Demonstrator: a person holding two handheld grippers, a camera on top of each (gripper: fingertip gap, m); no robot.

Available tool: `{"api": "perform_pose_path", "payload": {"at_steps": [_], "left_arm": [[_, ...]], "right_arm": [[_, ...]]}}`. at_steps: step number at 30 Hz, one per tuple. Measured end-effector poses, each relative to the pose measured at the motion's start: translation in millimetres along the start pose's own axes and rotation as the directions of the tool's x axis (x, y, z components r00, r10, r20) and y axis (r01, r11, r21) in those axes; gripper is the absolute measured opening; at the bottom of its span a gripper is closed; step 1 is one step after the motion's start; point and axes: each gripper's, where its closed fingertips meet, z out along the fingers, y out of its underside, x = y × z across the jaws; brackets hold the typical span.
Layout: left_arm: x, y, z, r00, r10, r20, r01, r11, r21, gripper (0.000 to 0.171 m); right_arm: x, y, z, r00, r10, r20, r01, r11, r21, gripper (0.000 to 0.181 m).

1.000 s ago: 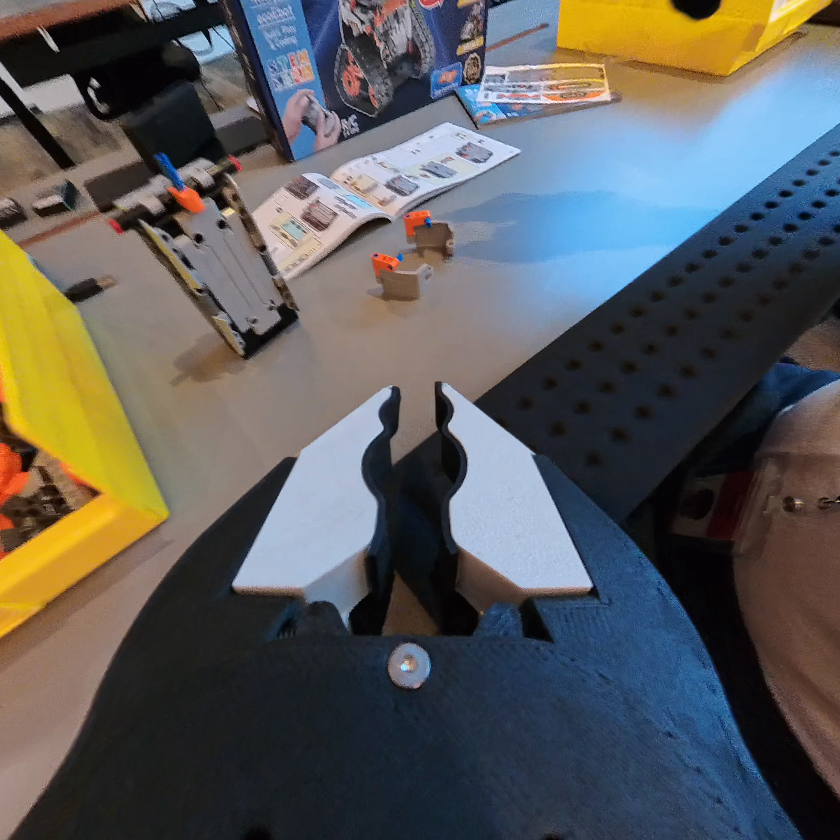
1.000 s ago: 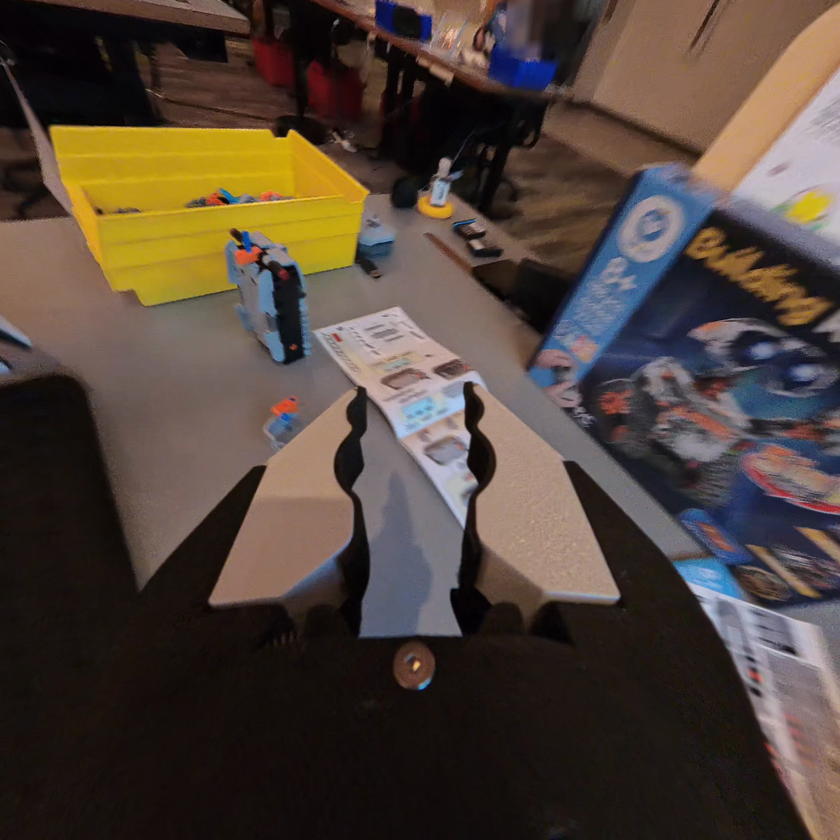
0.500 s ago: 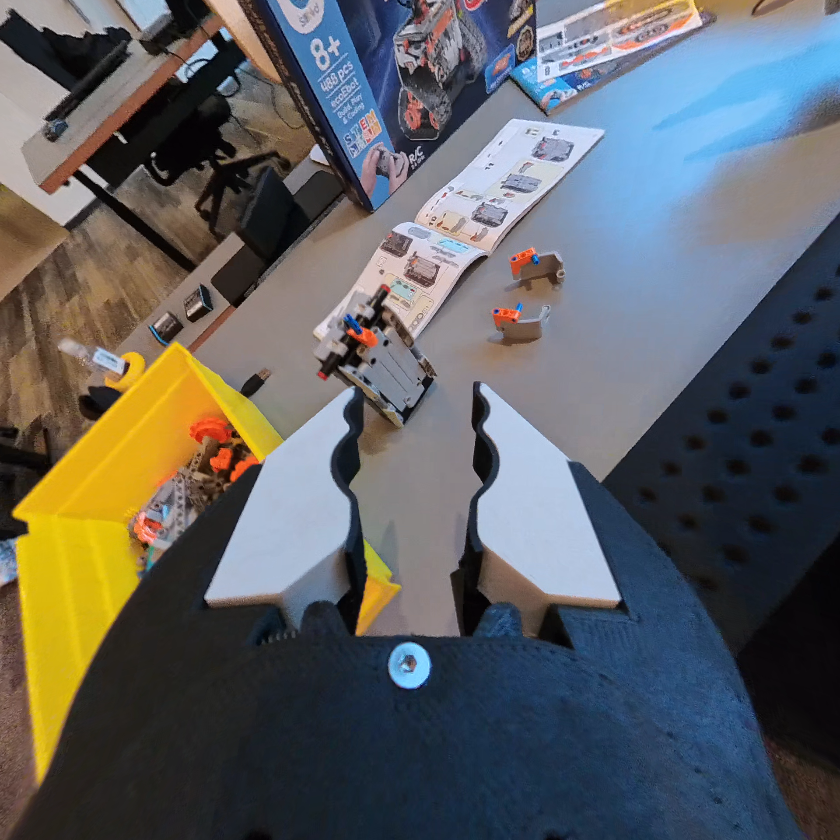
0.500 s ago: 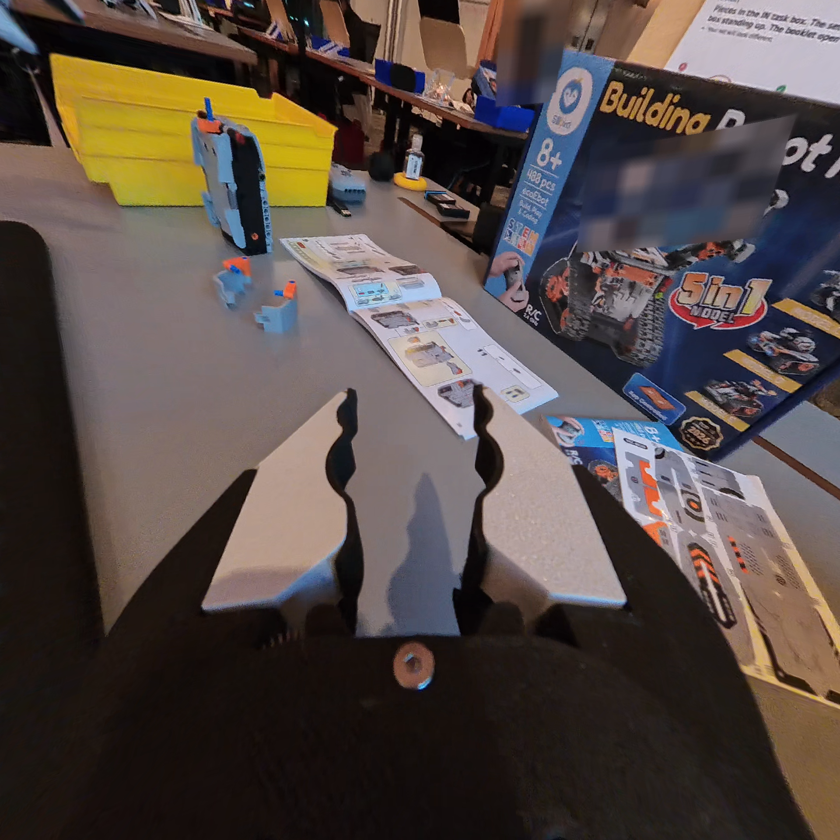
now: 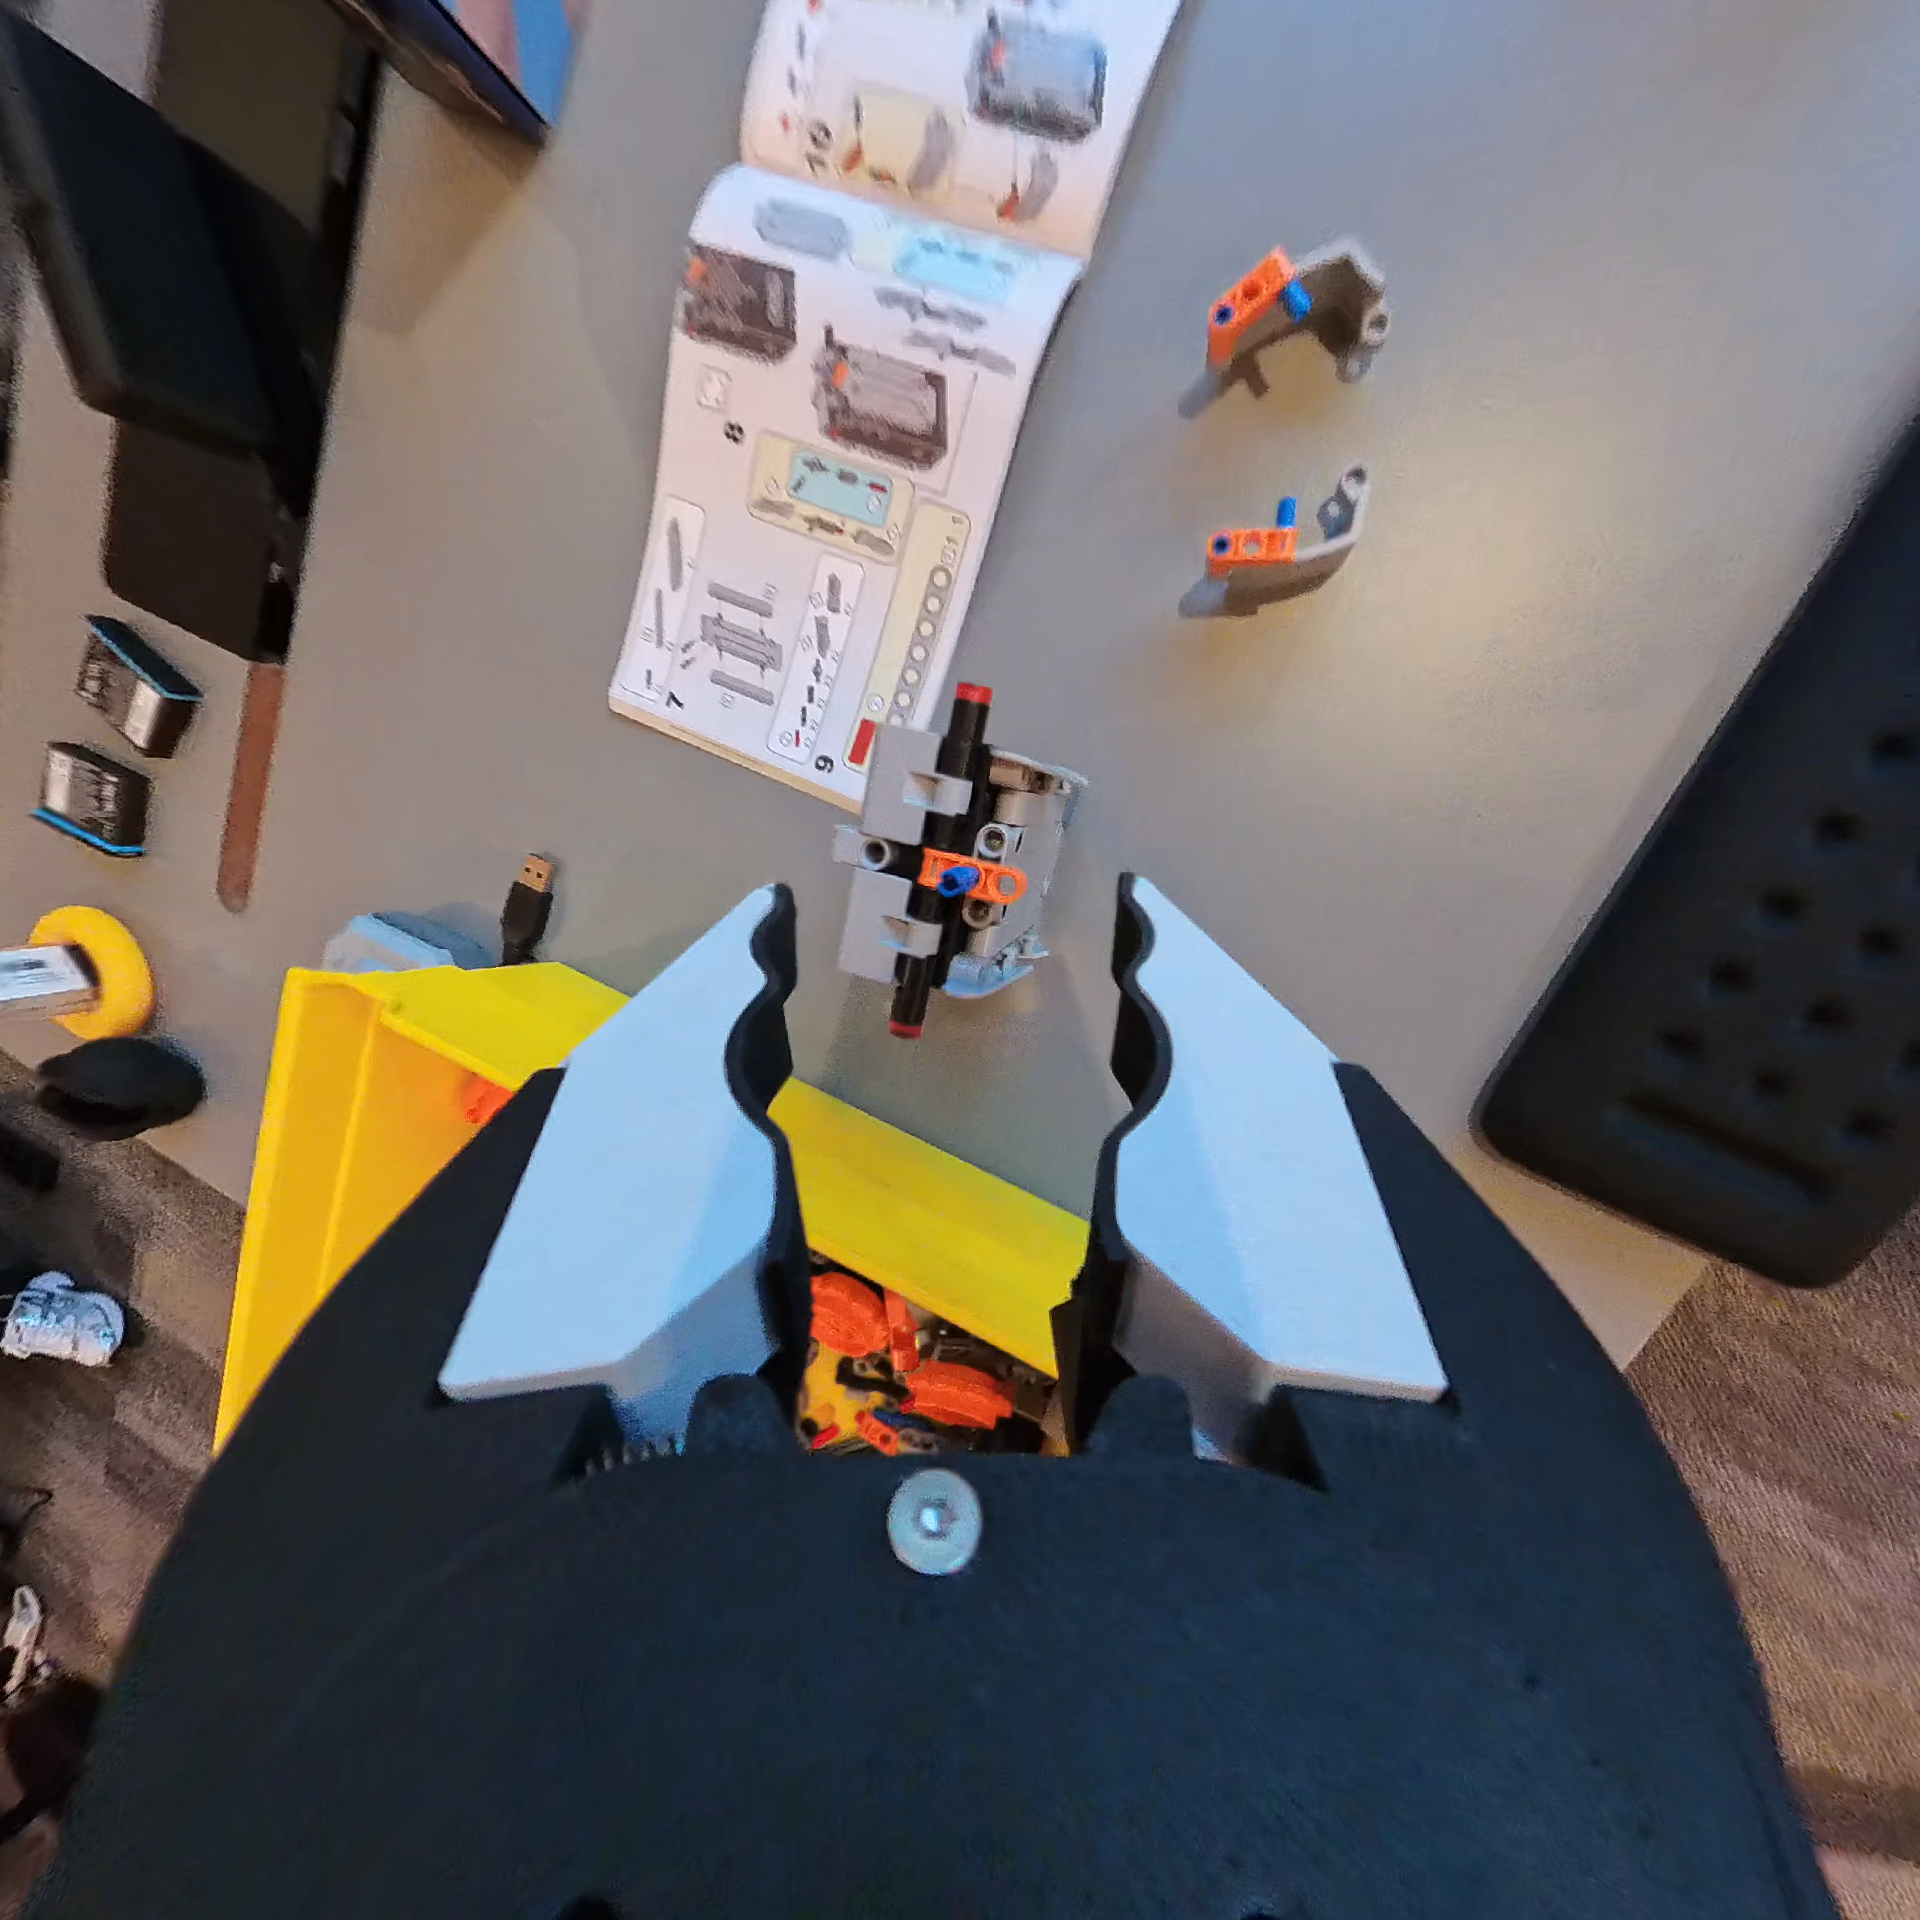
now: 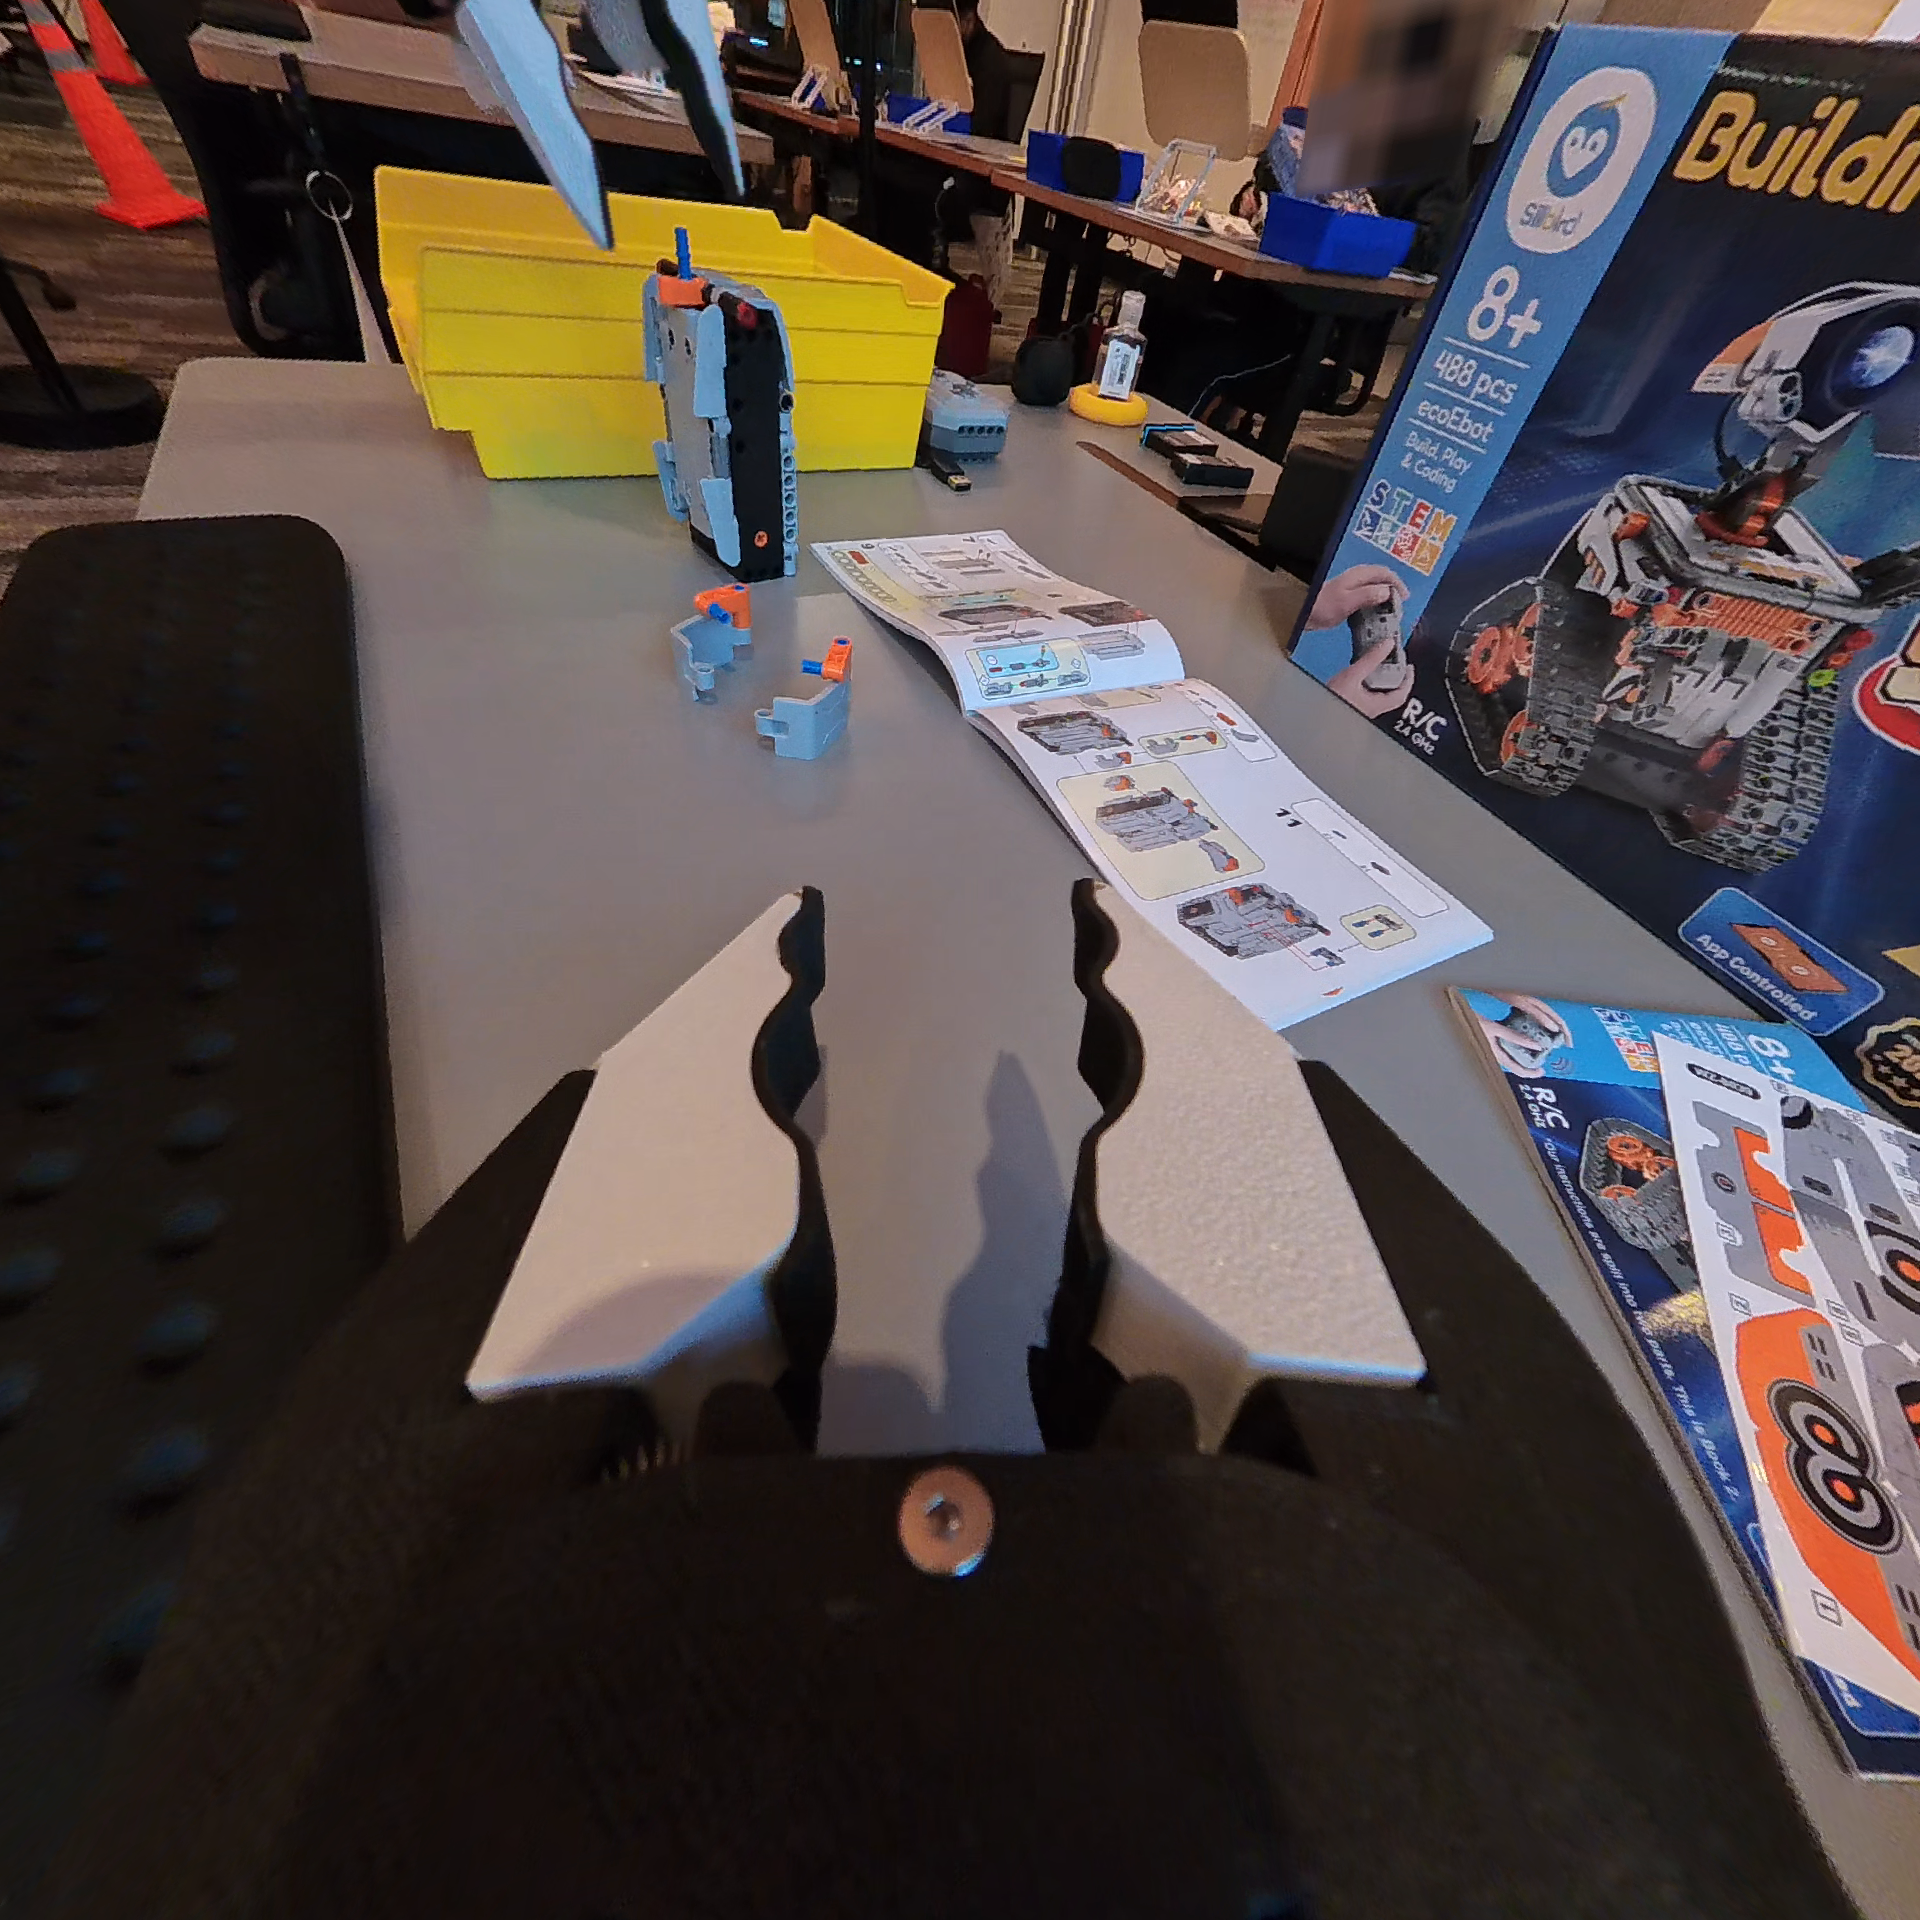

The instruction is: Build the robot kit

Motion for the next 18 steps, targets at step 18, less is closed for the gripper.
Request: {"api": "perform_pose_path", "payload": {"at_steps": [18], "left_arm": [[-5.3, 14.1, 44.3, 0.995, -0.072, -0.072, 0.075, 0.996, 0.041, 0.059]], "right_arm": [[7.1, 4.9, -1.8, 0.999, 0.046, -0.015, -0.046, 0.999, -0.010, 0.048]]}}
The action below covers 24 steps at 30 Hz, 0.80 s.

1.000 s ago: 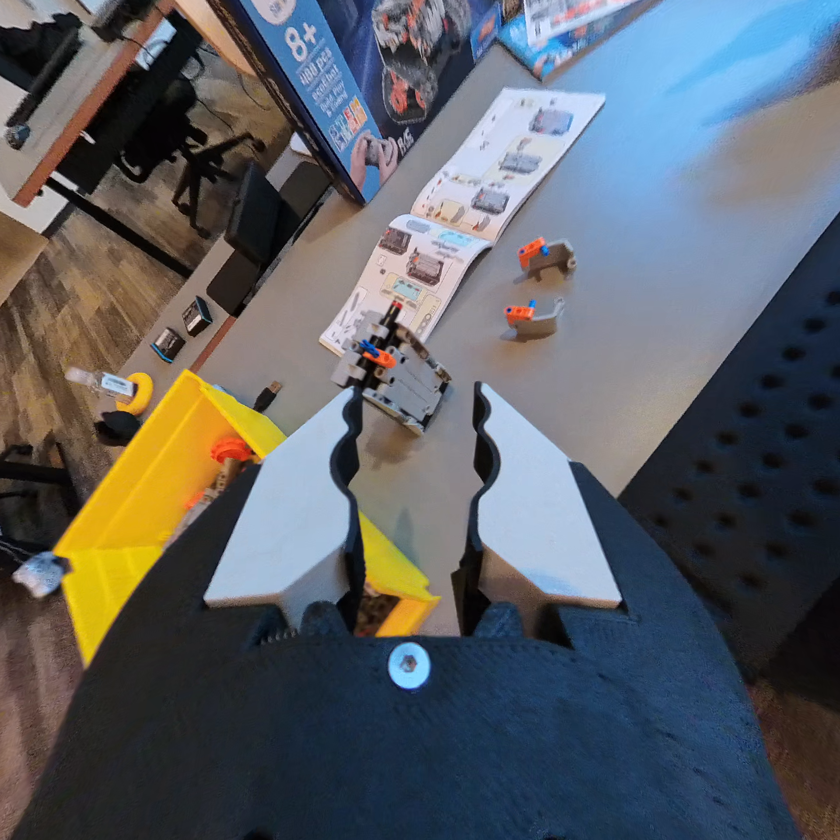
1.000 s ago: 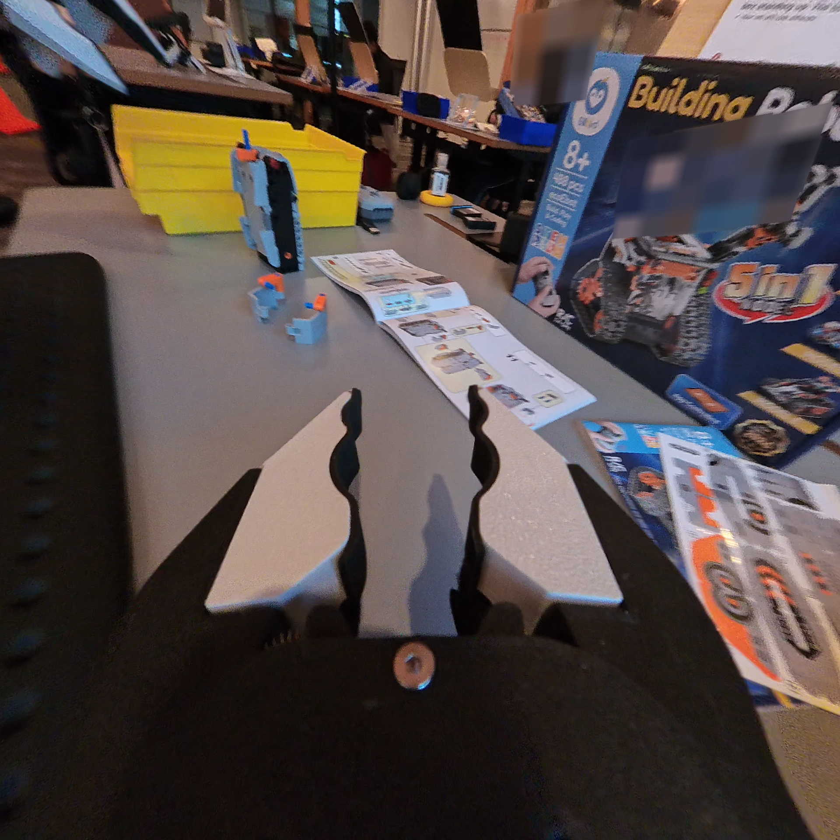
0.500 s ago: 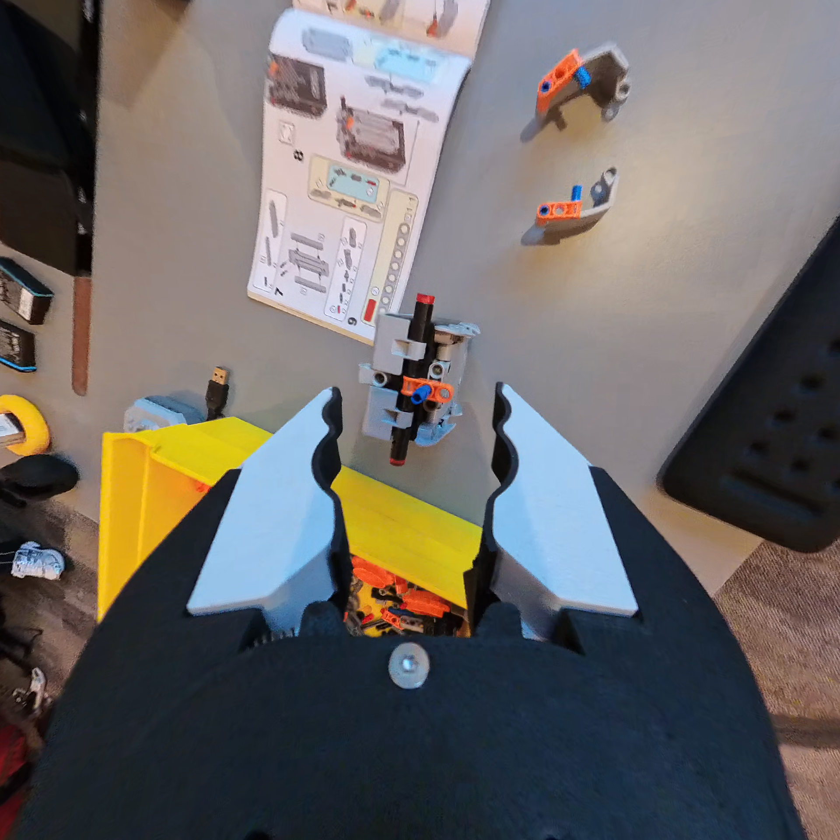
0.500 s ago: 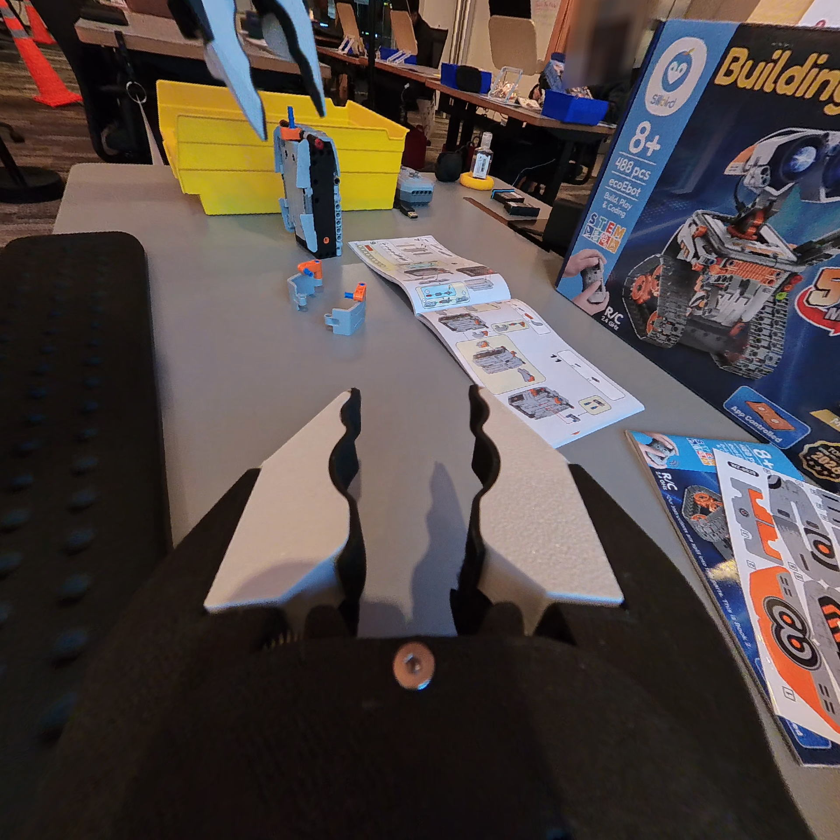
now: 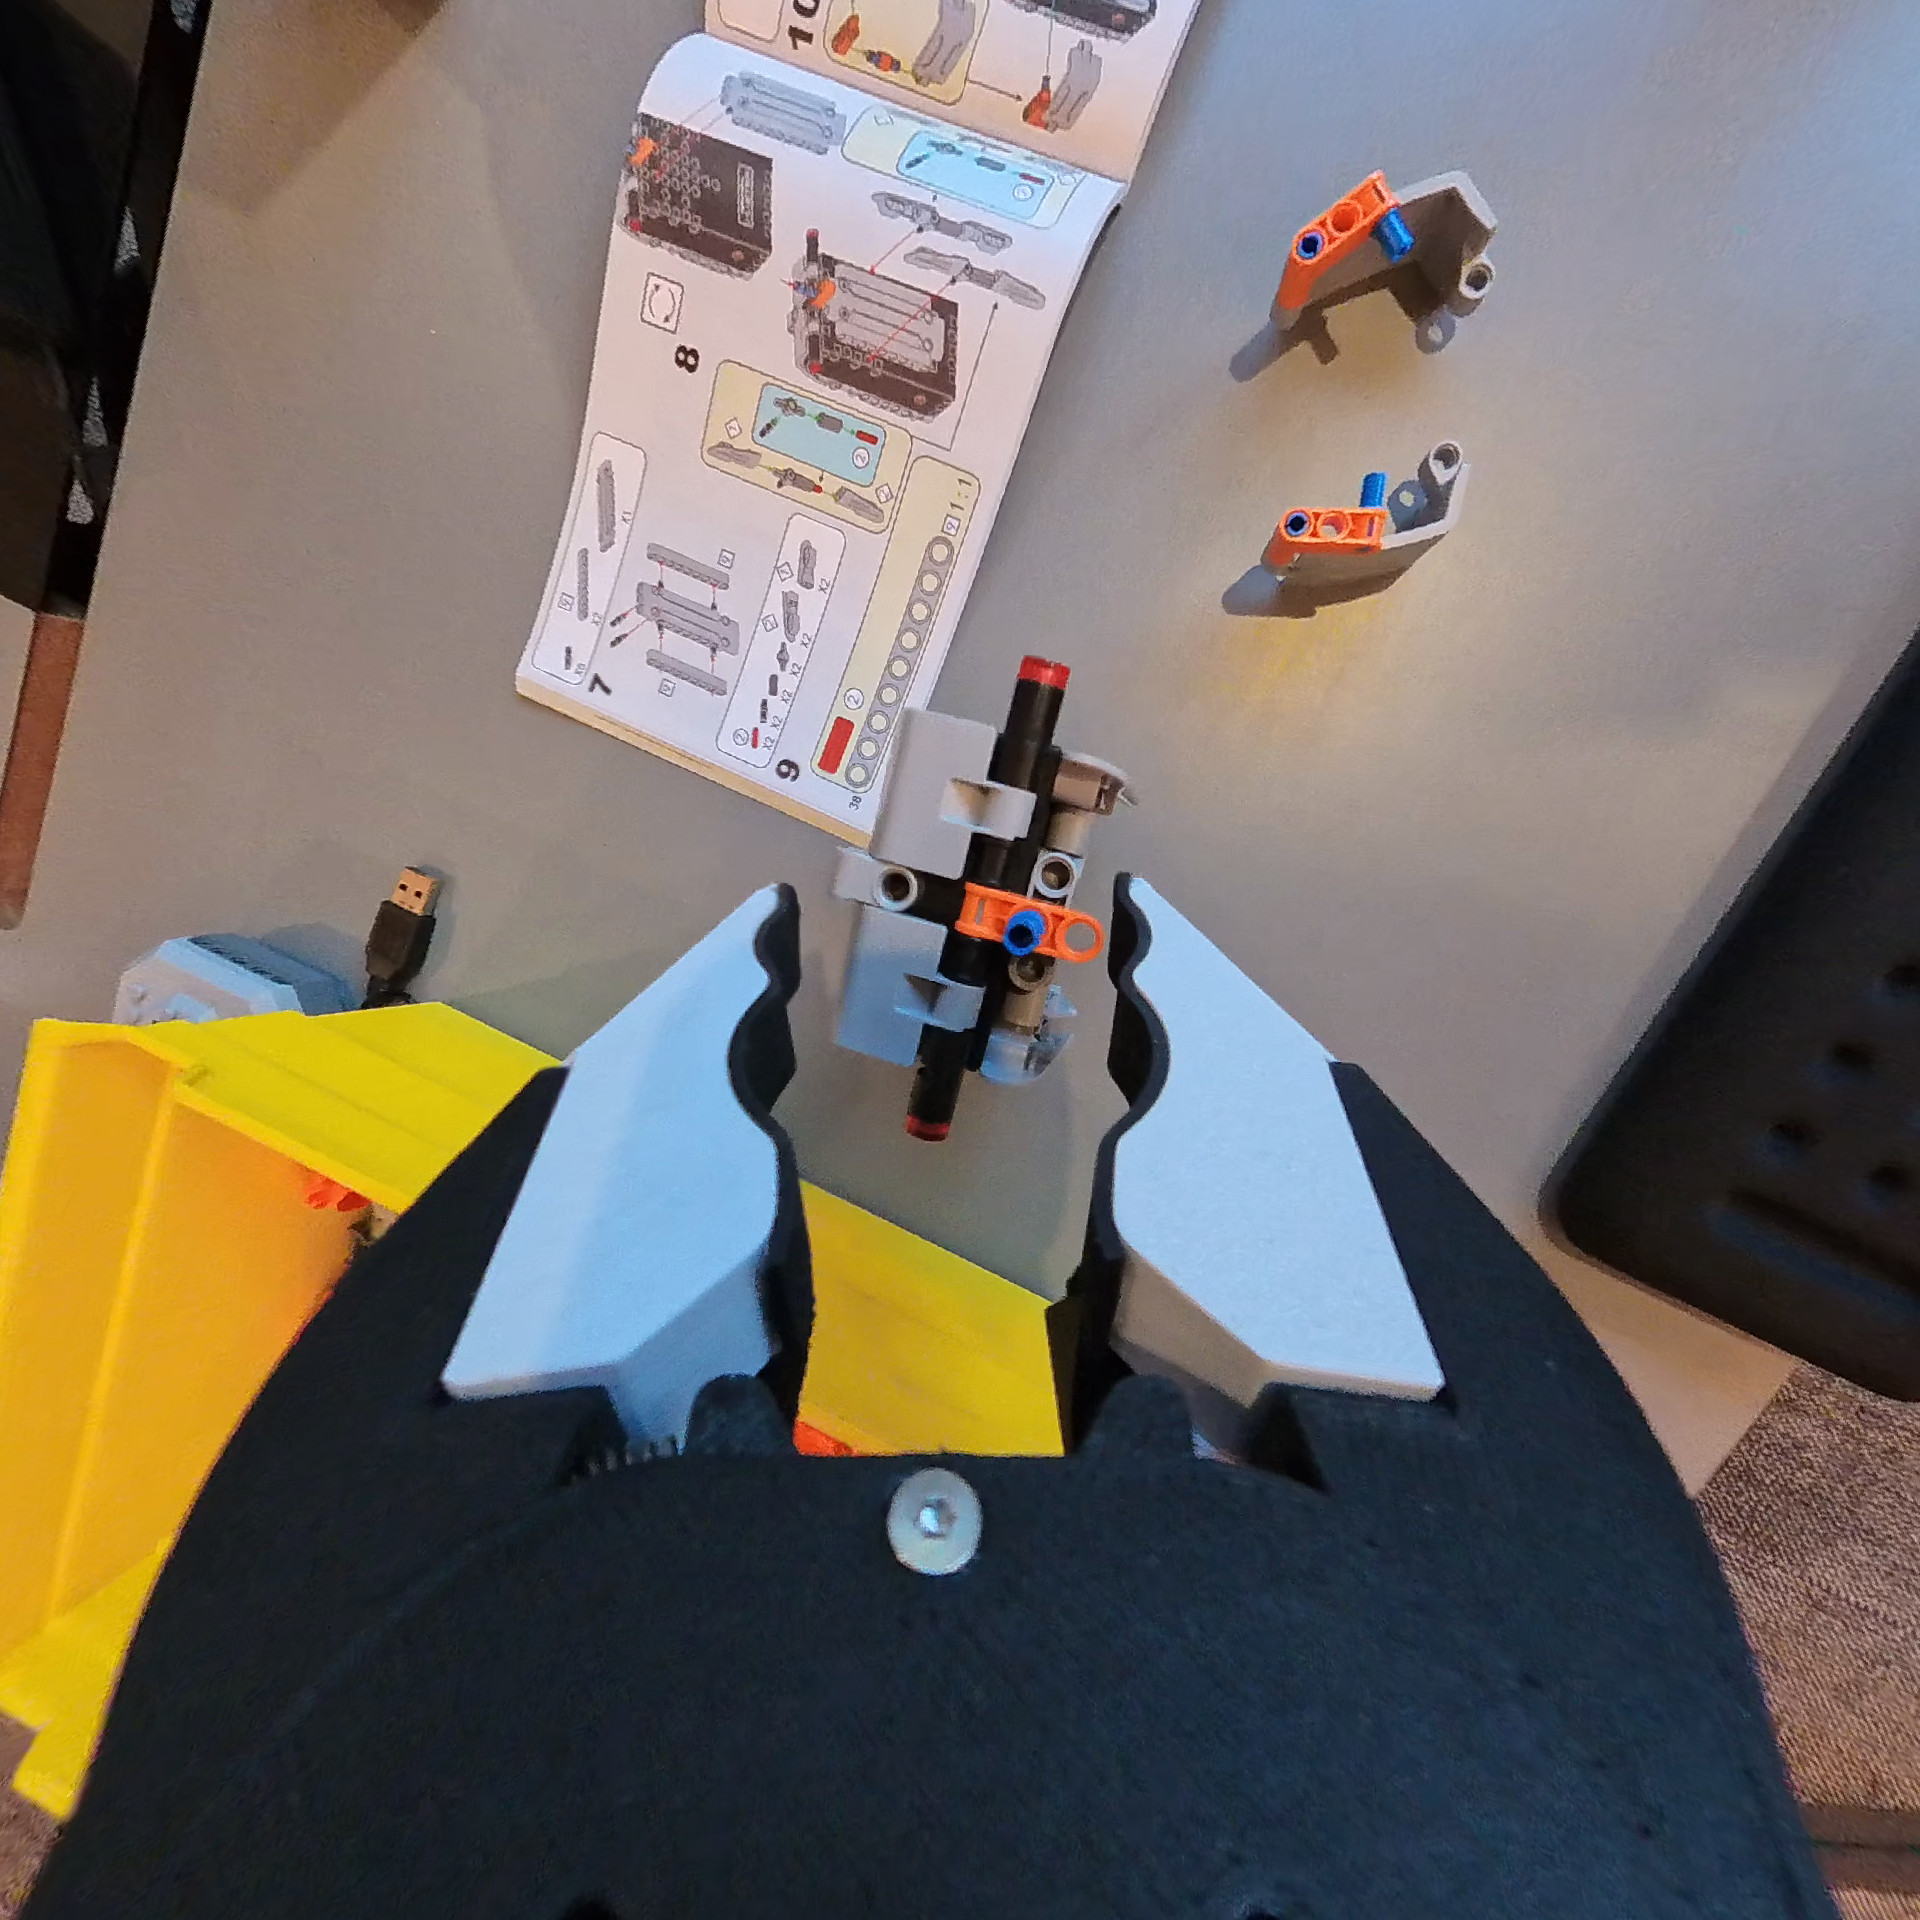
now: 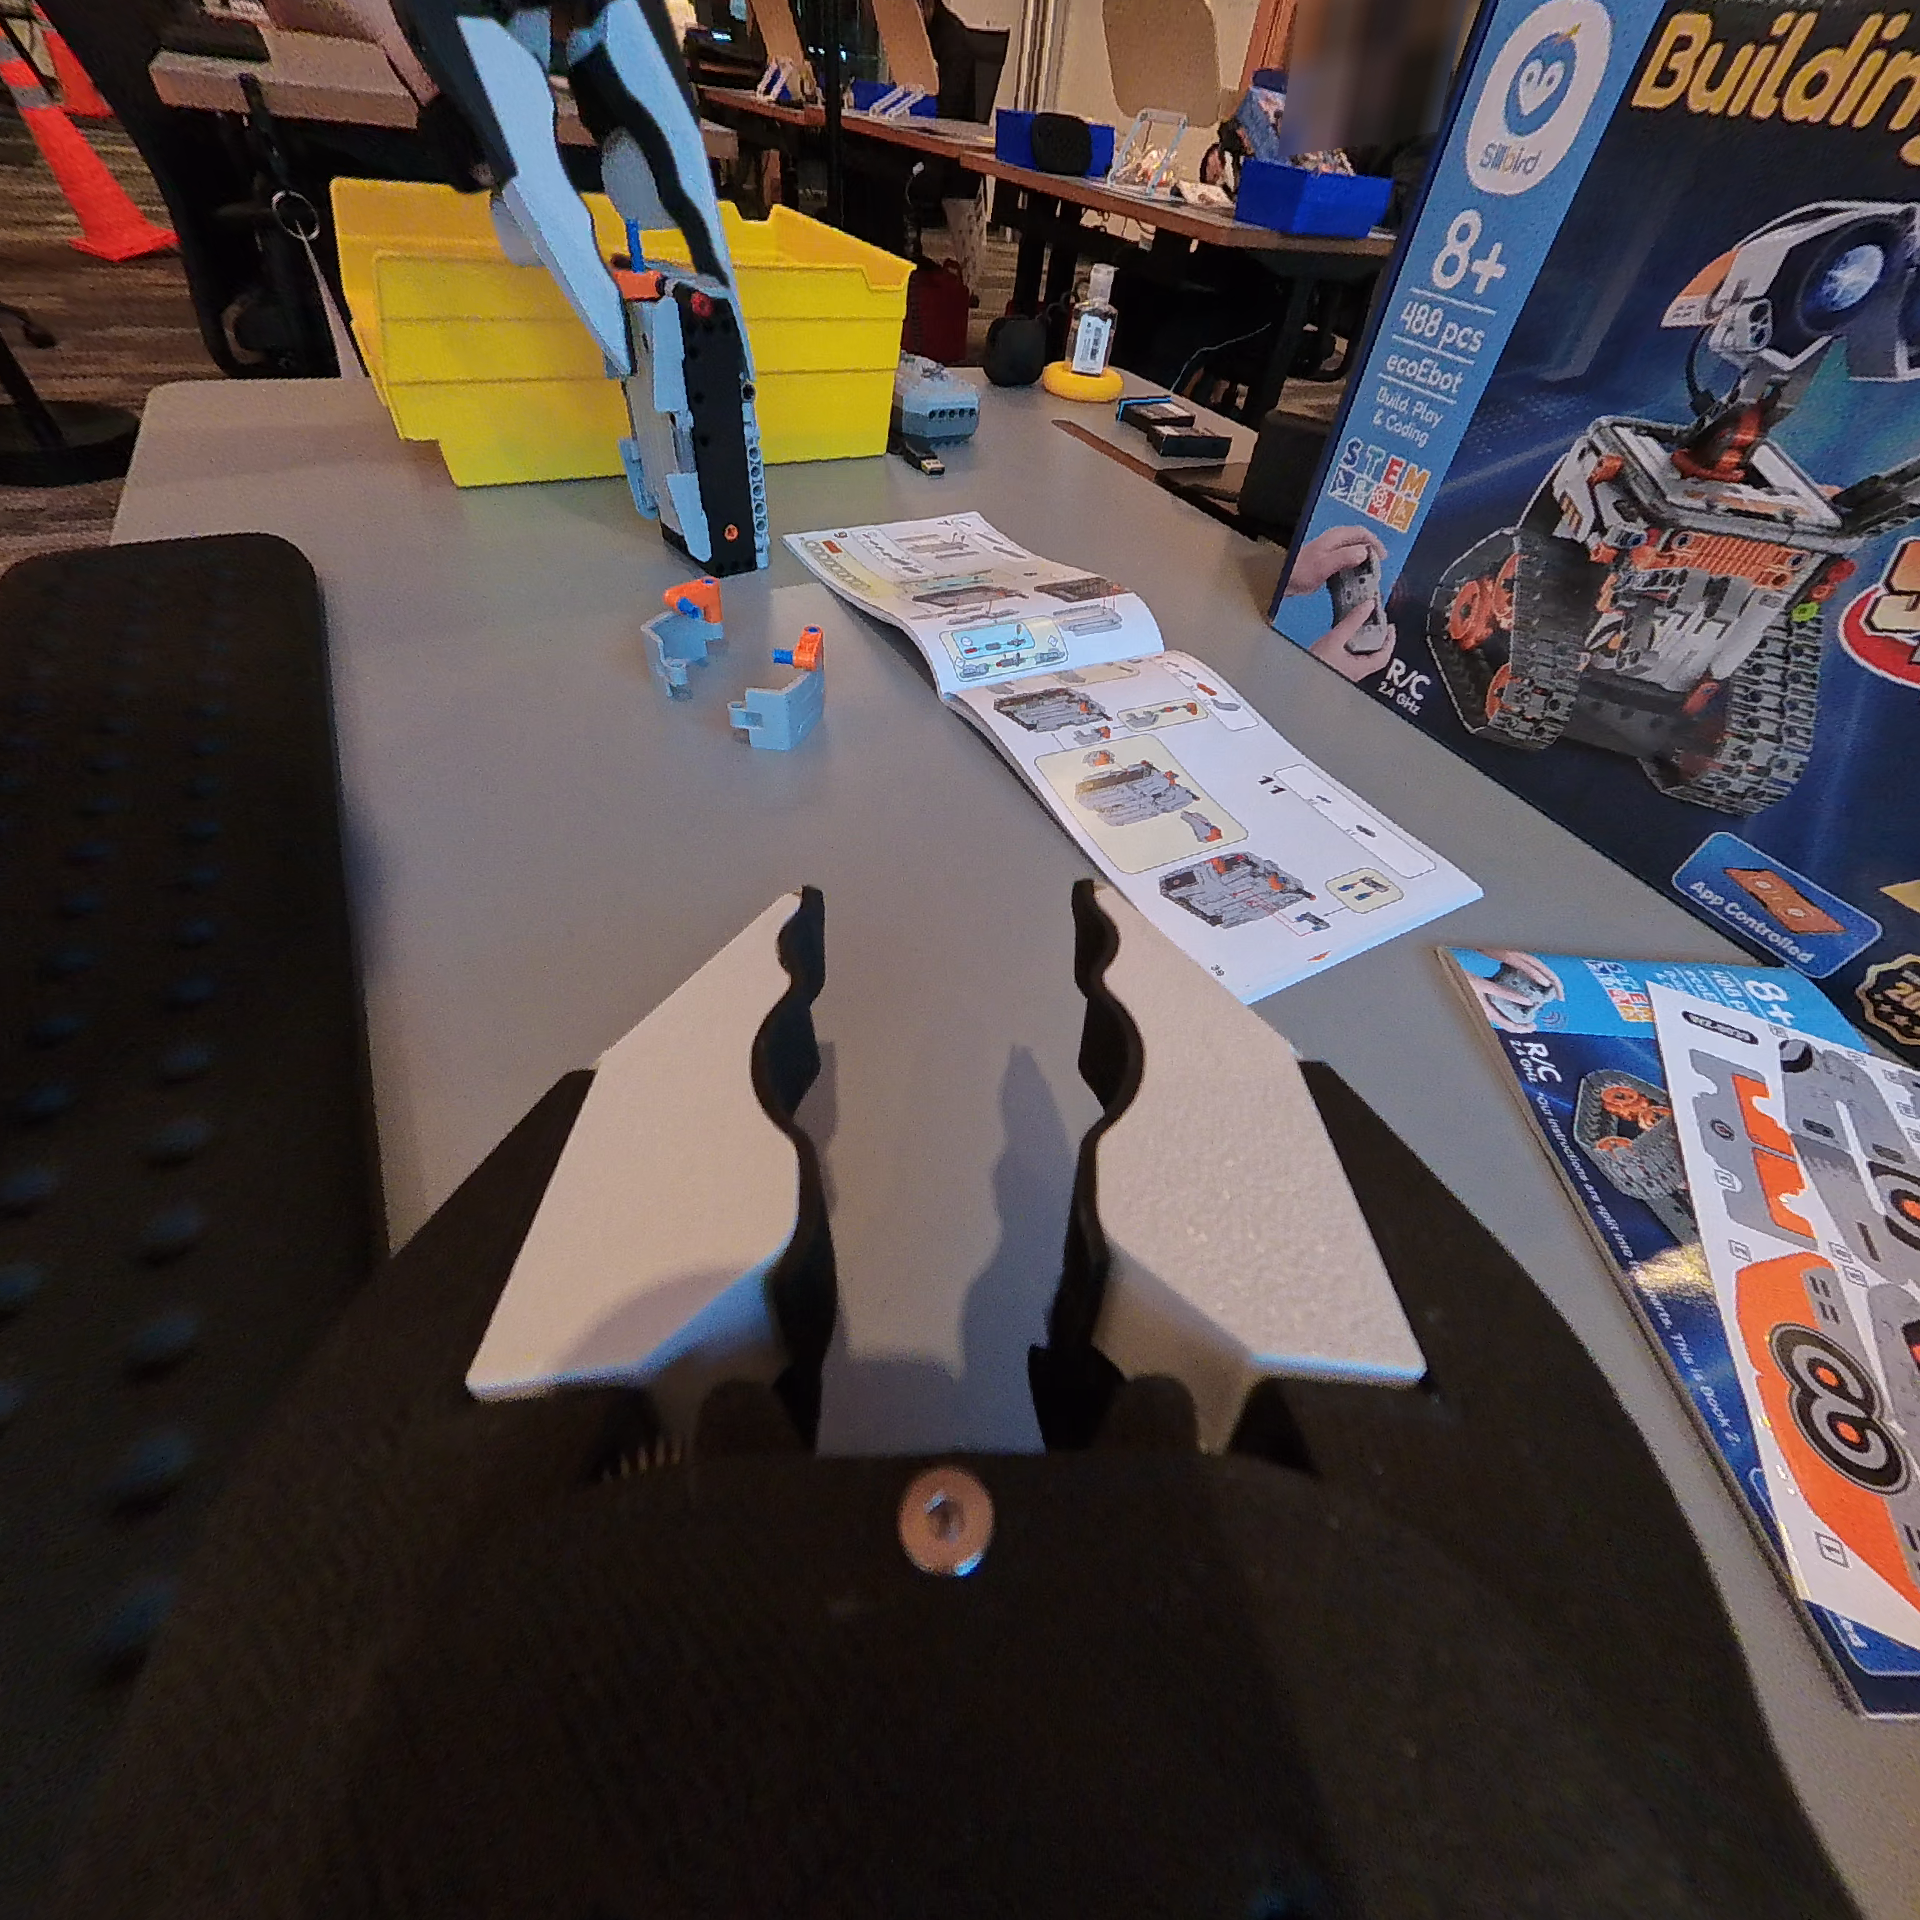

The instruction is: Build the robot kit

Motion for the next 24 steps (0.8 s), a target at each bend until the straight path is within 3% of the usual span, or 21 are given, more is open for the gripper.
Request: {"api": "perform_pose_path", "payload": {"at_steps": [6, 10, 12, 15, 20, 24], "left_arm": [[0.1, 7.0, -3.1, 0.999, -0.028, 0.031, 0.027, 0.999, 0.029, 0.060], [-2.4, -0.6, -42.1, 0.970, -0.203, 0.132, 0.163, 0.950, 0.267, 0.068], [-0.1, -3.6, -58.5, 0.925, -0.350, 0.151, 0.261, 0.870, 0.419, 0.072], [12.2, 7.0, -59.5, 0.837, -0.505, 0.212, 0.338, 0.781, 0.525, 0.077], [36.3, 20.7, -21.6, 0.737, -0.621, 0.268, 0.411, 0.726, 0.551, 0.076], [24.4, 27.3, 4.4, 0.691, -0.656, 0.303, 0.432, 0.711, 0.555, 0.060]], "right_arm": [[-8.6, -6.2, 5.0, 0.999, -0.016, 0.037, 0.016, 1.000, 0.015, 0.048], [-46.4, -50.2, 33.9, 0.970, -0.033, 0.239, 0.009, 0.995, 0.101, 0.057], [-61.2, -67.2, 69.6, 0.937, -0.065, 0.342, 0.038, 0.996, 0.083, 0.068], [-78.5, -82.9, 139.1, 0.873, -0.088, 0.479, 0.073, 0.996, 0.050, 0.080], [-96.7, -99.2, 238.6, 0.795, -0.012, 0.607, 0.035, 0.999, -0.026, 0.082], [-105.5, -104.5, 281.1, 0.784, 0.013, 0.621, 0.030, 0.998, -0.058, 0.084]]}}
